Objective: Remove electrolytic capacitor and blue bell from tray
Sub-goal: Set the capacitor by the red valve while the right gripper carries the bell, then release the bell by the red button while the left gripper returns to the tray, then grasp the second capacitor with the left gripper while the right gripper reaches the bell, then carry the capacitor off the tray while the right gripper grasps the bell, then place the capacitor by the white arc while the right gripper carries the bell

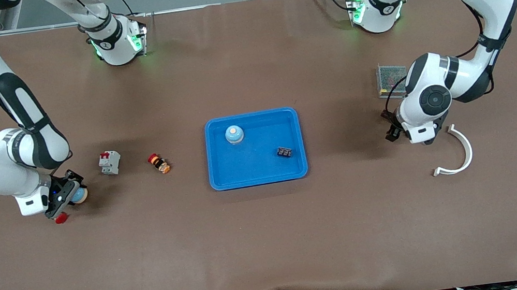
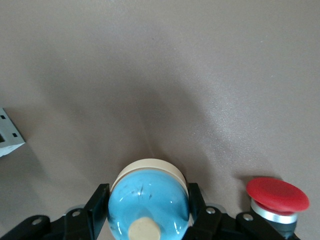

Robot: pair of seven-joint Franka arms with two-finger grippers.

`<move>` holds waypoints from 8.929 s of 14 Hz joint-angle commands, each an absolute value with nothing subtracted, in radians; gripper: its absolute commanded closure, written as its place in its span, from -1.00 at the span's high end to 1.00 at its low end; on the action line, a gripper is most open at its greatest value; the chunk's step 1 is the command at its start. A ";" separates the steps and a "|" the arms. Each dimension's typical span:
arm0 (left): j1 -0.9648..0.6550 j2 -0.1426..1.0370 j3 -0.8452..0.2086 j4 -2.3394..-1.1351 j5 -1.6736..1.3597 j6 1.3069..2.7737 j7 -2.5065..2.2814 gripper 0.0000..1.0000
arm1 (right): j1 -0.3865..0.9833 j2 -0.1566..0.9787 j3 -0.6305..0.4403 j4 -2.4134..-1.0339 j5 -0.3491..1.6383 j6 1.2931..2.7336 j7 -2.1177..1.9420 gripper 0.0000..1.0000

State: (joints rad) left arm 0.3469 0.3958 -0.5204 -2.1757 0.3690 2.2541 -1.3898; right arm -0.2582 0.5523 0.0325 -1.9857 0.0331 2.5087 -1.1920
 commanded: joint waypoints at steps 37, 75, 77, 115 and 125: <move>-0.325 0.788 -0.456 -1.589 0.333 2.229 -2.229 0.94 | 0.067 0.411 0.075 -1.644 0.064 1.973 -0.154 1.00; 0.064 0.541 -0.451 -1.658 0.368 1.904 -1.358 -1.00 | 0.670 0.495 0.066 -1.852 -0.054 2.342 0.793 1.00; 0.132 0.542 -0.451 -1.695 0.390 1.910 -1.272 -1.00 | 0.672 0.506 0.066 -1.856 -0.060 2.358 0.793 1.00; 0.387 0.575 -0.564 -1.682 0.578 2.085 -1.048 1.00 | 0.713 0.597 0.058 -1.919 -0.110 2.536 0.796 0.00; 0.387 0.569 -0.647 -1.529 0.575 1.922 -0.887 1.00 | 0.672 0.532 0.060 -1.793 -0.109 2.256 0.769 0.00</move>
